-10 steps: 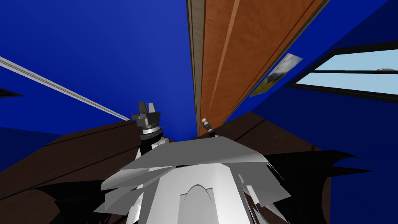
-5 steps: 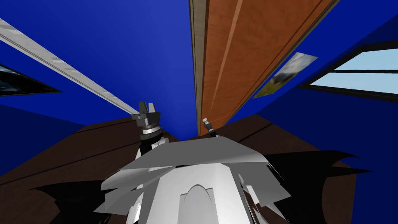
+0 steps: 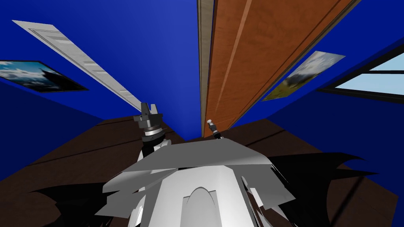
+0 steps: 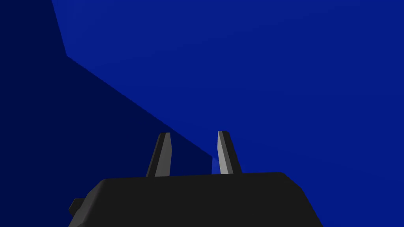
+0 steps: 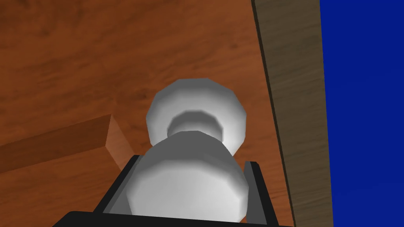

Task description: Pull the door open

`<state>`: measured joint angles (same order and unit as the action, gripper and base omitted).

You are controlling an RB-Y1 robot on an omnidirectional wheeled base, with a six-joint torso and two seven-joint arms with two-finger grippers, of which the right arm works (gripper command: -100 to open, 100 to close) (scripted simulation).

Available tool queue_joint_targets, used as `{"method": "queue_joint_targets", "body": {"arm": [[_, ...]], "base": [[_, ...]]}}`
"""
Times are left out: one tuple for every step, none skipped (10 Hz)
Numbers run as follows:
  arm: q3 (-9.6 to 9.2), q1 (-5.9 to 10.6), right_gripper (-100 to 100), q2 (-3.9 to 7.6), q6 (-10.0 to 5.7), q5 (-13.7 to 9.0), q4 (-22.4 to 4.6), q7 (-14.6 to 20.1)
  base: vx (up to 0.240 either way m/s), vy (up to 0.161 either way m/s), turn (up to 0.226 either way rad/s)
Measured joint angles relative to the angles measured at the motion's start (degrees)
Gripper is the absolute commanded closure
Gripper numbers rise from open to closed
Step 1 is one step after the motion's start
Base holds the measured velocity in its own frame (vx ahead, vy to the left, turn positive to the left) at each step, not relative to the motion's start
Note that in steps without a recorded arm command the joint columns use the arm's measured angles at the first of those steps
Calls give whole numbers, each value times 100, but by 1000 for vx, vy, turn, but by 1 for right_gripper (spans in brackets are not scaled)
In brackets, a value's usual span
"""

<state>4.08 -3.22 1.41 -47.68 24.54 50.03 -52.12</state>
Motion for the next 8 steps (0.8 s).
{"method": "queue_joint_targets", "body": {"arm": [[-10,11,100,39,0,-107,-15,165],[-9,26,100,55,-25,-161,-57,264],[-17,6,100,79,-24,-234,-40,392],[-26,9,100,117,-17,-336,-36,552],[-38,-8,100,135,10,-380,2,671],[-29,36,100,161,-37,-465,-97,784],[-27,54,100,206,-78,-578,-149,930],[-46,-16,100,216,-53,-620,-50,1049]], "base": [[-37,-17,58],[-39,-10,110],[-58,-14,147],[-39,-16,71],[-30,-10,102],[-41,-13,164],[-32,-12,73],[-47,-7,103]]}}
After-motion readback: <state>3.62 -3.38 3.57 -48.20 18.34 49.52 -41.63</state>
